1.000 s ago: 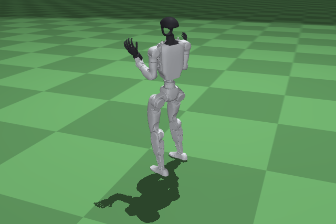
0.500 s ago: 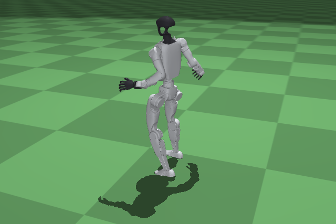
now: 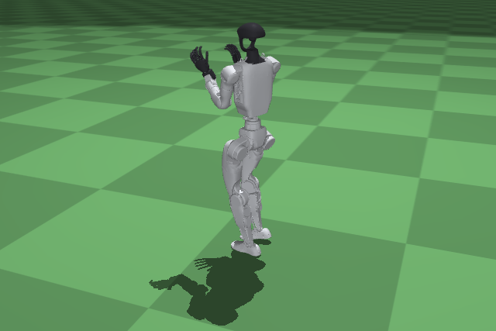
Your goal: Dance
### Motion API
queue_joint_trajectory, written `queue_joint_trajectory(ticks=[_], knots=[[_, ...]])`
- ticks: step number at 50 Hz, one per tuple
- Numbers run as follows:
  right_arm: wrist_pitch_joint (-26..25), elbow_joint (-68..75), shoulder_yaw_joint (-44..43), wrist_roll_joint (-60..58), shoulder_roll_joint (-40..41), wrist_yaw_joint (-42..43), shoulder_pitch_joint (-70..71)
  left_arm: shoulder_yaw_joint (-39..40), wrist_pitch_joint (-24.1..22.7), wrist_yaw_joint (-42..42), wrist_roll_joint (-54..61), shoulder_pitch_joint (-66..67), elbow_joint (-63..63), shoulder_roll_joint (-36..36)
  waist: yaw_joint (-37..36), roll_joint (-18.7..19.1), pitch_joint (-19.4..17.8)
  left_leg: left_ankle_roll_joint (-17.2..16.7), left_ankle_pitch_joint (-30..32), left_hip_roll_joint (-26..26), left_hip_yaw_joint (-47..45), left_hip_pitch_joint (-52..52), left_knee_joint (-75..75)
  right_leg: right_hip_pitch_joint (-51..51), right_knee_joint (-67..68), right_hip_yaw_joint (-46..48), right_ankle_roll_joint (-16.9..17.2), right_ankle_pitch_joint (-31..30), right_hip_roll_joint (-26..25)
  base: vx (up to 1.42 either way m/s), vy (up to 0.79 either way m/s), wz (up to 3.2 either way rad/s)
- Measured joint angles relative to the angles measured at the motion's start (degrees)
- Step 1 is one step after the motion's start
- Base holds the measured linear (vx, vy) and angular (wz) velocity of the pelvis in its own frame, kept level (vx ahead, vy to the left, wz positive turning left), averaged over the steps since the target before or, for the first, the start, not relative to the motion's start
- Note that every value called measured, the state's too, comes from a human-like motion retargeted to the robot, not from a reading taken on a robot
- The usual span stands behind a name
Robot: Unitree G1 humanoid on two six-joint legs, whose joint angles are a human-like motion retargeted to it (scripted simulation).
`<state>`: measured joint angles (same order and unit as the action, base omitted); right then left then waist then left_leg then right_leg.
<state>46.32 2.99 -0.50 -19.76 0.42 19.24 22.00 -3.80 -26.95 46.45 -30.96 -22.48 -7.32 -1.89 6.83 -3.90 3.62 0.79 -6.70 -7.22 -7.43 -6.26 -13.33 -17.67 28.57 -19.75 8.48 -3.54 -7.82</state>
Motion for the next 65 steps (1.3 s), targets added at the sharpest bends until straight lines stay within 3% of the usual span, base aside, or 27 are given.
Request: queue_joint_trajectory(ticks=[2, 3, 4, 7, 10, 12, 15, 20, 22, 27, 30, 32, 35, 37, 38, 40, 43, 45, 48, 52, 56, 57, 58, 60, 63, 65], knots=[[-3.3, -2.4, -5.6, -2.1, -3.2, 0.8, 0.1, 3.3, 2.2, -3.1, -0.7, -0.9, -4.0, 2.9, 3.6, -0.8, -0.3, 0.9, 0.0, -0.7, 2.4, 0.6, -0.3, 4.9, -6.7, -1.7, -0.9, 3.0, 0.2, 0.20, -0.09, 1.69], [-5.1, -3.8, -8.5, -2.6, -4.8, 1.2, -0.1, 5.4, 3.4, -4.4, -0.9, -0.9, -6.5, 4.4, 4.4, -1.3, -0.7, 1.0, -0.4, -0.6, 2.4, 0.8, -1.0, 6.8, -8.9, 9.3, -4.3, 6.2, 4.0, 0.20, -0.10, 1.31], [-6.2, -5.1, -11.4, -2.9, -6.2, 1.7, -1.1, 7.6, 4.0, -5.0, -1.2, -0.4, -8.4, 5.5, 5.4, -2.0, -0.5, 1.3, -0.7, -0.6, 2.1, 0.7, -1.7, 8.6, -11.3, 12.9, -5.2, 7.2, 5.6, 0.21, -0.12, 1.15], [-8.1, -9.6, -21.7, -3.1, -9.0, 4.3, -7.3, 13.6, 4.0, -6.6, -0.7, 3.1, -13.1, 7.4, 9.6, -3.1, 0.5, 1.4, -0.9, -0.3, 3.3, -1.4, -6.1, 11.3, -15.5, 7.7, -2.8, 6.2, 5.2, 0.22, -0.15, 1.72], [-10.0, -14.0, -30.9, -3.4, -9.2, 6.5, -14.7, 17.4, 4.5, -9.3, 3.1, 6.5, -16.3, 8.6, 11.0, -3.9, 1.1, -1.4, -1.9, 0.2, 5.0, -4.9, -11.9, 12.7, -18.6, 13.5, -2.9, 6.5, 7.2, 0.09, -0.14, 1.15], [-11.0, -15.9, -39.8, -5.0, -7.8, 9.2, -21.2, 19.5, 3.6, -9.9, 7.6, 9.3, -17.7, 10.1, 8.6, -4.7, 1.5, -6.4, -2.9, 0.2, 6.8, -8.7, -17.8, 12.7, -19.5, 13.1, -2.3, 6.8, 7.2, 0.10, -0.15, 0.43], [-10.8, -15.6, -50.1, -6.4, -4.6, 12.7, -29.6, 20.8, 0.3, -5.0, 10.2, 13.8, -17.6, 11.3, 2.5, -5.1, -1.0, -11.0, -2.3, 0.5, 10.2, -9.9, -23.8, 13.9, -19.4, 12.2, -2.1, 6.6, 6.6, 0.13, -0.08, -0.27], [-10.3, -5.9, -59.7, -9.0, -1.3, 20.5, -37.5, 24.3, -2.5, 10.5, 6.5, 25.6, -15.1, 13.8, -1.1, -7.4, -3.5, -4.0, -1.1, -3.0, 14.8, -9.9, -31.0, 13.1, -18.5, 9.7, -1.0, 5.2, 9.8, 0.00, 0.12, -0.60], [-9.7, 0.2, -60.3, -6.6, -1.5, 19.9, -40.9, 26.0, -1.5, 12.1, 6.0, 32.2, -13.1, 15.5, -1.7, -7.1, -4.1, -5.6, 2.8, -5.0, 18.8, -7.9, -30.2, 12.5, -18.2, 7.2, -0.3, 4.0, 9.7, 0.05, 0.22, -1.38], [-8.0, 15.1, -54.9, 1.0, -5.2, 5.0, -49.0, 26.7, -1.0, 3.8, 10.7, 49.4, -6.9, 18.4, -3.4, -5.4, -5.9, -3.4, 4.3, -9.2, 26.0, -0.6, -20.2, 10.6, -18.2, 1.4, -0.1, -0.3, 9.5, -0.01, 0.33, -1.88], [-6.3, 20.8, -48.4, 2.5, -7.8, -4.1, -51.4, 23.1, -2.2, -5.7, 14.5, 55.9, -1.9, 17.8, -4.9, -4.7, -7.5, 3.6, 2.7, -12.4, 23.9, 2.1, -15.1, 8.8, -18.9, -3.1, -0.3, -4.8, 9.4, -0.10, 0.52, -2.27], [-2.7, 24.3, -42.1, 3.6, -9.0, -8.3, -49.9, 19.8, -3.2, -11.5, 15.1, 57.5, 1.9, 16.2, -5.2, -3.6, -8.1, 7.2, 2.4, -11.7, 19.1, 3.8, -9.8, 7.2, -19.6, -6.0, -0.8, -8.4, 7.9, -0.21, 0.54, -2.33], [5.0, 30.9, -28.8, 6.8, -10.1, -13.0, -42.4, 15.8, -2.6, -19.0, 13.6, 56.8, 8.1, 12.9, -4.9, -2.4, -8.6, 6.5, 3.1, -11.7, 15.2, 3.8, -5.6, 4.2, -19.1, -11.6, -3.2, -13.0, 4.0, -0.31, 0.48, -2.89], [11.0, 34.0, -17.1, 8.9, -9.1, -16.4, -35.8, 13.2, -1.4, -19.6, 12.0, 53.3, 12.7, 9.8, -5.9, -1.2, -7.5, 5.3, 3.0, -8.5, 7.6, 0.7, -4.6, -1.4, -13.9, -5.4, -10.0, -10.6, 2.4, -0.48, 0.52, -3.62], [13.4, 34.9, -11.6, 9.6, -7.9, -17.5, -32.5, 11.3, -1.3, -19.1, 11.4, 51.0, 14.7, 8.9, -6.0, -0.6, -6.6, 4.6, 2.5, -6.8, 3.8, -0.7, -4.3, -4.1, -10.2, -2.6, -10.3, -8.5, 1.8, -0.47, 0.46, -3.24], [16.9, 35.3, -0.5, 9.5, -4.9, -19.4, -25.5, 7.4, -1.7, -16.6, 10.6, 46.0, 17.0, 7.9, -6.8, 0.6, -5.2, 2.5, 1.7, -3.1, -1.9, -3.6, -4.2, -9.4, 0.3, 2.0, -14.5, -5.1, 0.1, -0.43, 0.39, -2.98], [17.4, 32.8, 14.2, 9.2, -0.2, -20.7, -16.0, 0.6, -5.1, -12.8, 10.6, 38.4, 16.6, 10.0, -9.0, 1.8, -3.7, 0.4, 0.2, 1.4, -7.3, -6.1, -5.8, -12.2, 17.3, 0.0, -14.9, -0.7, -3.2, -0.28, 0.31, -2.53], [16.1, 29.7, 19.2, 7.8, 3.2, -22.0, -12.0, -4.0, -7.2, -11.1, 9.8, 32.5, 17.0, 9.5, -10.7, 2.3, -3.6, 0.3, -0.5, 3.3, -9.0, -6.7, -7.7, -10.7, 26.3, 0.9, -14.9, 2.6, -2.2, -0.18, 0.30, -1.64], [9.5, 23.5, 20.7, 2.6, 5.9, -21.4, -4.0, -7.0, -6.9, -8.9, 6.4, 20.7, 19.5, 3.9, -12.8, 2.5, -3.5, 2.0, -1.3, 4.5, -9.6, -8.9, -9.8, -7.1, 34.0, 6.2, -13.6, 6.8, 5.3, -0.40, 0.34, -1.00], [0.3, 17.8, 18.6, -8.8, 6.4, -12.4, 6.6, -3.5, -0.4, -6.7, -0.9, 6.0, 20.4, -3.9, -16.0, 2.6, -1.9, 2.6, -0.6, 6.9, -12.0, -10.0, -8.8, 1.6, 31.6, 11.5, -11.8, 7.4, 13.7, -0.41, 0.28, -1.21], [-6.0, 15.3, 14.5, -16.6, 6.4, -3.4, 13.8, 5.2, 7.1, -7.0, -6.4, -4.4, 17.4, -2.4, -18.9, 3.4, -0.7, 1.8, 0.6, 11.0, -16.1, -8.9, -7.2, 10.3, 19.8, 17.3, -10.4, 8.6, 22.4, -0.28, 0.14, -1.47], [-7.2, 14.7, 13.1, -17.8, 6.6, -1.4, 15.7, 8.2, 10.0, -8.0, -8.1, -6.7, 15.9, -0.1, -19.1, 3.4, -0.6, 1.3, 1.1, 12.3, -17.5, -8.6, -6.8, 12.6, 14.4, 17.8, -8.1, 7.5, 23.2, -0.41, 0.04, -1.61], [-8.0, 14.1, 11.7, -18.5, 6.8, 0.3, 17.2, 11.1, 12.4, -9.0, -9.1, -8.0, 14.1, 2.7, -19.1, 3.2, -0.3, 0.9, 1.7, 13.4, -18.9, -8.7, -6.6, 15.1, 7.6, 17.5, -1.9, 6.3, 23.3, -0.41, 0.00, -1.40], [-9.5, 13.1, 8.4, -19.4, 7.3, 3.5, 19.6, 16.4, 16.0, -11.4, -9.1, -9.1, 9.3, 8.5, -18.2, 3.4, -0.2, -0.1, 3.2, 16.3, -20.4, -9.0, -6.4, 19.1, -3.2, 17.6, 5.6, 9.2, 22.9, -0.52, -0.06, -0.97], [-10.7, 12.6, 3.5, -19.2, 7.9, 7.5, 22.4, 24.4, 19.2, -13.9, -4.4, -6.0, -1.3, 17.9, -13.3, 4.1, -1.1, -1.5, 7.5, 20.8, -19.0, -10.3, -5.9, 23.2, -14.2, 14.4, 5.8, 12.4, 16.9, -0.49, -0.12, -0.08], [-10.6, 12.5, -0.1, -18.4, 7.5, 8.2, 22.8, 30.1, 19.7, -14.2, -1.4, -1.6, -8.7, 22.4, -9.3, 4.8, -1.6, -2.2, 11.9, 23.3, -16.9, -11.8, -4.1, 24.6, -18.8, 20.1, 2.1, 14.9, 14.6, -0.61, -0.08, 0.50]])
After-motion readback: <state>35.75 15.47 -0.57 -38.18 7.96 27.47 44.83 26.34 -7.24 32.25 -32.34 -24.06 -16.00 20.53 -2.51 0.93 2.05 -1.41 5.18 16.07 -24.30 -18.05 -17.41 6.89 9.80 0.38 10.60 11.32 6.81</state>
